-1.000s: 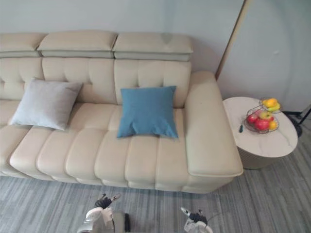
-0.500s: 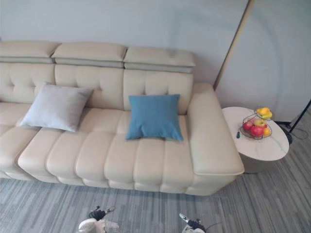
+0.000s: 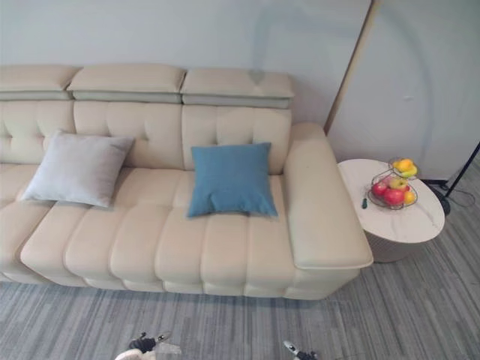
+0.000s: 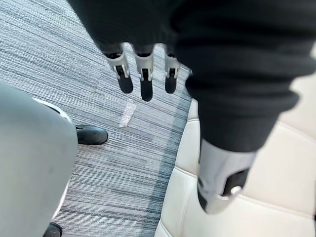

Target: Pick up cushions and gather them together orderly.

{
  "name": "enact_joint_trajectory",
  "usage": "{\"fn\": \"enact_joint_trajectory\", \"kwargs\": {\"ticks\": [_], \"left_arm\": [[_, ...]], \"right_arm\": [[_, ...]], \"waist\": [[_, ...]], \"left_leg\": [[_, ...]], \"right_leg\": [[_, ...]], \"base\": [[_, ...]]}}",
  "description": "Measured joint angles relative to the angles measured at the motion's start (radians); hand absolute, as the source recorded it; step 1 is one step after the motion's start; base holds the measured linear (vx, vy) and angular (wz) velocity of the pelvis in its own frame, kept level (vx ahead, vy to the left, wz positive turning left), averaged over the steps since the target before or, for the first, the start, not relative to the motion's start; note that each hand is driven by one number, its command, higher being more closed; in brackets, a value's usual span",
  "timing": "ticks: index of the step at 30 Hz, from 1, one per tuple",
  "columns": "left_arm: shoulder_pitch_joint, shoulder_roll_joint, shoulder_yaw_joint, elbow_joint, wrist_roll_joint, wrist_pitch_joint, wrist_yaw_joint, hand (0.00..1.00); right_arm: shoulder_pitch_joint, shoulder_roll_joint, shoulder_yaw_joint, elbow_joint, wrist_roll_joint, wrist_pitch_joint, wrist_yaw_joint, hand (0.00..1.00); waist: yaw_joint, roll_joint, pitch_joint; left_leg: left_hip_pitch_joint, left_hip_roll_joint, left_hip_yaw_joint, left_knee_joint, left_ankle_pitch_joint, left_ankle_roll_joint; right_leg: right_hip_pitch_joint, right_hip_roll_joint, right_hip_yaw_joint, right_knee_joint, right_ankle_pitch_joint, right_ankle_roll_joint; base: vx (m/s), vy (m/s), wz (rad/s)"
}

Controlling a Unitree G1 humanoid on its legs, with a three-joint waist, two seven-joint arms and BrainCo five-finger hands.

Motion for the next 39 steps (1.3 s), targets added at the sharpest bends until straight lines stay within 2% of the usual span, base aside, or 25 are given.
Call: {"fn": "enact_joint_trajectory", "kwargs": {"ticks": [6, 10, 13, 14, 16, 18, 19, 20, 21, 22, 23, 24, 26, 27, 28, 29, 30, 31, 32, 33, 34, 36, 37, 39], "left_arm": [[-0.006, 0.003, -0.012, 0.006, -0.03, -0.01, -0.025, 0.0], [-0.007, 0.003, -0.008, 0.007, -0.048, -0.009, -0.04, 0.0], [-0.025, 0.004, 0.002, 0.007, -0.05, -0.01, -0.042, 0.0], [-0.03, -0.005, 0.003, 0.007, -0.051, -0.01, -0.043, 0.0], [-0.036, -0.012, 0.009, 0.007, -0.051, -0.01, -0.046, 0.0], [-0.045, -0.012, 0.017, 0.003, -0.051, -0.01, -0.047, 0.0], [-0.04, -0.016, 0.023, -0.006, -0.051, -0.011, -0.047, 0.0], [-0.043, -0.02, 0.03, -0.013, -0.052, -0.011, -0.047, 0.0], [-0.046, -0.032, 0.028, -0.03, -0.054, -0.012, -0.047, 0.0], [-0.049, -0.043, 0.026, -0.031, -0.061, -0.014, -0.046, 0.0], [-0.046, -0.048, 0.024, -0.03, -0.068, -0.019, -0.046, 0.0], [-0.046, -0.051, 0.02, -0.029, -0.072, -0.019, -0.046, 0.0], [-0.051, -0.06, 0.01, -0.027, -0.071, -0.018, -0.047, 0.0], [-0.053, -0.065, 0.0, -0.023, -0.07, -0.016, -0.049, 0.0], [-0.055, -0.067, 0.0, -0.022, -0.07, -0.015, -0.049, 0.0], [-0.061, -0.079, 0.002, -0.022, -0.07, -0.014, -0.05, 0.0], [-0.06, -0.082, 0.013, -0.022, -0.07, -0.014, -0.05, 0.0], [-0.064, -0.086, 0.019, -0.025, -0.07, -0.016, -0.059, 0.0], [-0.069, -0.088, 0.031, -0.028, -0.07, -0.02, -0.064, 0.0], [-0.072, -0.088, 0.03, -0.029, -0.07, -0.02, -0.065, 0.0], [-0.071, -0.09, 0.029, -0.041, -0.07, -0.022, -0.066, 0.0], [-0.069, -0.091, 0.029, -0.058, -0.07, -0.028, -0.066, 0.0], [-0.067, -0.091, 0.03, -0.065, -0.07, -0.029, -0.066, 0.0], [-0.073, -0.096, 0.03, -0.067, -0.07, -0.031, -0.066, 0.0]], "right_arm": [[0.0, -0.021, 0.053, 0.002, 0.0, 0.0, 0.019, 0.0], [0.0, -0.03, 0.092, -0.005, 0.001, -0.001, 0.032, 0.0], [0.0, -0.032, 0.12, -0.008, 0.002, -0.001, 0.032, 0.0], [-0.003, -0.036, 0.13, -0.012, 0.002, -0.003, 0.032, 0.0], [-0.013, -0.04, 0.135, -0.014, 0.001, -0.003, 0.032, 0.0], [-0.031, -0.036, 0.15, -0.015, 0.001, -0.004, 0.032, 0.0], [-0.047, -0.032, 0.153, -0.016, 0.001, -0.003, 0.032, 0.0], [-0.053, -0.034, 0.157, -0.031, 0.0, -0.003, 0.032, 0.0], [-0.049, -0.033, 0.163, -0.049, -0.001, -0.004, 0.031, 0.0], [-0.038, -0.035, 0.165, -0.051, -0.001, -0.01, 0.031, 0.0], [-0.037, -0.035, 0.166, -0.049, -0.002, -0.01, 0.031, 0.0], [-0.034, -0.034, 0.168, -0.05, -0.003, -0.011, 0.03, 0.0], [-0.03, -0.042, 0.166, -0.051, -0.019, -0.011, 0.031, 0.0], [-0.033, -0.044, 0.162, -0.051, -0.027, -0.013, 0.031, 0.0], [-0.033, -0.044, 0.162, -0.052, -0.028, -0.013, 0.031, 0.0], [-0.032, -0.048, 0.161, -0.052, -0.029, -0.013, 0.031, 0.0], [-0.035, -0.055, 0.16, -0.052, -0.029, -0.012, 0.031, 0.0], [-0.042, -0.058, 0.16, -0.051, -0.03, -0.01, 0.029, 0.0], [-0.043, -0.06, 0.165, -0.05, -0.03, -0.009, 0.028, 0.0], [-0.043, -0.061, 0.17, -0.049, -0.03, -0.009, 0.028, 0.0], [-0.048, -0.06, 0.17, -0.047, -0.03, -0.005, 0.028, 0.0], [-0.061, -0.057, 0.172, -0.045, -0.03, -0.003, 0.029, 0.0], [-0.065, -0.056, 0.184, -0.045, -0.031, -0.003, 0.029, 0.0], [-0.066, -0.055, 0.19, -0.043, -0.031, -0.004, 0.029, 0.0]], "waist": [[-0.006, 0.01, 0.043], [-0.005, 0.011, 0.046], [-0.011, 0.007, 0.061], [-0.014, 0.019, 0.064], [-0.016, 0.026, 0.066], [-0.013, 0.015, 0.069], [-0.01, 0.02, 0.072], [-0.014, 0.014, 0.072], [-0.022, 0.016, 0.076], [-0.025, 0.015, 0.076], [-0.027, 0.017, 0.076], [-0.041, 0.023, 0.078], [-0.045, 0.033, 0.082], [-0.048, 0.04, 0.087], [-0.052, 0.041, 0.087], [-0.058, 0.046, 0.09], [-0.047, 0.051, 0.103], [-0.045, 0.058, 0.111], [-0.046, 0.06, 0.113], [-0.044, 0.06, 0.114], [-0.042, 0.057, 0.115], [-0.032, 0.053, 0.117], [-0.028, 0.05, 0.118], [-0.015, 0.047, 0.116]], "left_leg": [[0.03, 0.019, 0.048, 0.002, -0.006, -0.009], [0.043, 0.057, 0.151, 0.021, -0.035, -0.04], [0.022, 0.069, 0.165, 0.092, -0.061, -0.037], [0.022, 0.083, 0.199, 0.107, -0.088, -0.045], [0.032, 0.105, 0.289, 0.125, -0.125, -0.053], [0.043, 0.128, 0.423, 0.152, -0.134, -0.051], [0.047, 0.146, 0.491, 0.162, -0.135, -0.051], [0.057, 0.148, 0.524, 0.162, -0.139, -0.053], [0.077, 0.152, 0.586, 0.164, -0.149, -0.067], [0.107, 0.15, 0.63, 0.165, -0.151, -0.07], [0.13, 0.153, 0.658, 0.174, -0.157, -0.08], [0.14, 0.165, 0.686, 0.198, -0.156, -0.08], [0.165, 0.197, 0.716, 0.256, -0.151, -0.09], [0.149, 0.249, 0.712, 0.401, -0.149, -0.092], [0.131, 0.276, 0.699, 0.473, -0.143, -0.084], [0.105, 0.322, 0.667, 0.588, -0.127, -0.063], [0.051, 0.382, 0.602, 0.755, -0.122, -0.018], [0.006, 0.396, 0.538, 0.864, -0.159, 0.009], [-0.06, 0.364, 0.431, 0.923, -0.207, -0.01], [-0.098, 0.33, 0.367, 0.929, -0.238, -0.037], [-0.148, 0.273, 0.28, 0.894, -0.274, -0.047], [-0.19, 0.178, 0.15, 0.765, -0.298, -0.048], [-0.222, 0.126, 0.051, 0.695, -0.299, -0.045], [-0.257, 0.059, -0.111, 0.597, -0.292, -0.038]], "right_leg": [[0.014, 0.014, 0.02, -0.004, 0.003, -0.002], [-0.049, 0.065, 0.152, 0.01, 0.017, -0.018], [-0.104, 0.082, 0.245, 0.037, 0.021, -0.021], [-0.126, 0.102, 0.289, 0.039, 0.03, -0.02], [-0.162, 0.14, 0.366, 0.044, 0.054, -0.016], [-0.219, 0.179, 0.39, 0.044, 0.126, -0.02], [-0.249, 0.181, 0.31, 0.035, 0.154, -0.036], [-0.281, 0.165, 0.154, 0.067, 0.107, -0.069], [-0.324, 0.098, -0.096, 0.152, 0.066, -0.105], [-0.322, 0.017, -0.319, 0.21, 0.058, -0.123], [-0.304, -0.016, -0.413, 0.237, 0.052, -0.121], [-0.302, -0.006, -0.437, 0.258, 0.039, -0.138], [-0.308, 0.034, -0.377, 0.269, 0.009, -0.15], [-0.31, 0.056, -0.326, 0.286, -0.024, -0.152], [-0.308, 0.064, -0.313, 0.287, -0.03, -0.154], [-0.3, 0.081, -0.294, 0.284, -0.035, -0.159], [-0.283, 0.11, -0.243, 0.276, -0.04, -0.169], [-0.269, 0.132, -0.206, 0.276, -0.046, -0.181], [-0.254, 0.151, -0.166, 0.27, -0.053, -0.2], [-0.243, 0.165, -0.136, 0.259, -0.051, -0.202], [-0.225, 0.189, -0.079, 0.24, -0.041, -0.188], [-0.197, 0.227, 0.027, 0.212, -0.033, -0.174], [-0.185, 0.249, 0.098, 0.205, -0.034, -0.176], [-0.185, 0.274, 0.186, 0.206, -0.034, -0.175]], "base": [[-0.02, -0.024, -0.16], [0.01, -0.05, -0.91], [0.03, -0.08, -1.09], [0.0, -0.058, -1.22], [-0.01, -0.029, -1.5], [-0.03, -0.06, -2.11], [-0.02, -0.114, -2.0], [0.0, -0.137, -1.94], [0.0, -0.079, -1.61], [0.03, -0.092, -1.46], [0.04, -0.073, -1.15], [0.1, -0.203, -0.99], [0.1, -0.223, -1.03], [0.1, -0.172, -0.99], [0.11, -0.193, -0.91], [0.1, -0.159, -0.76], [0.14, -0.16, -1.01], [0.14, -0.136, -1.21], [0.11, -0.081, -1.13], [0.12, -0.047, -1.29], [0.15, -0.002, -1.49], [0.17, 0.058, -1.77], [0.18, 0.128, -2.01], [0.17, 0.157, -2.02]]}}
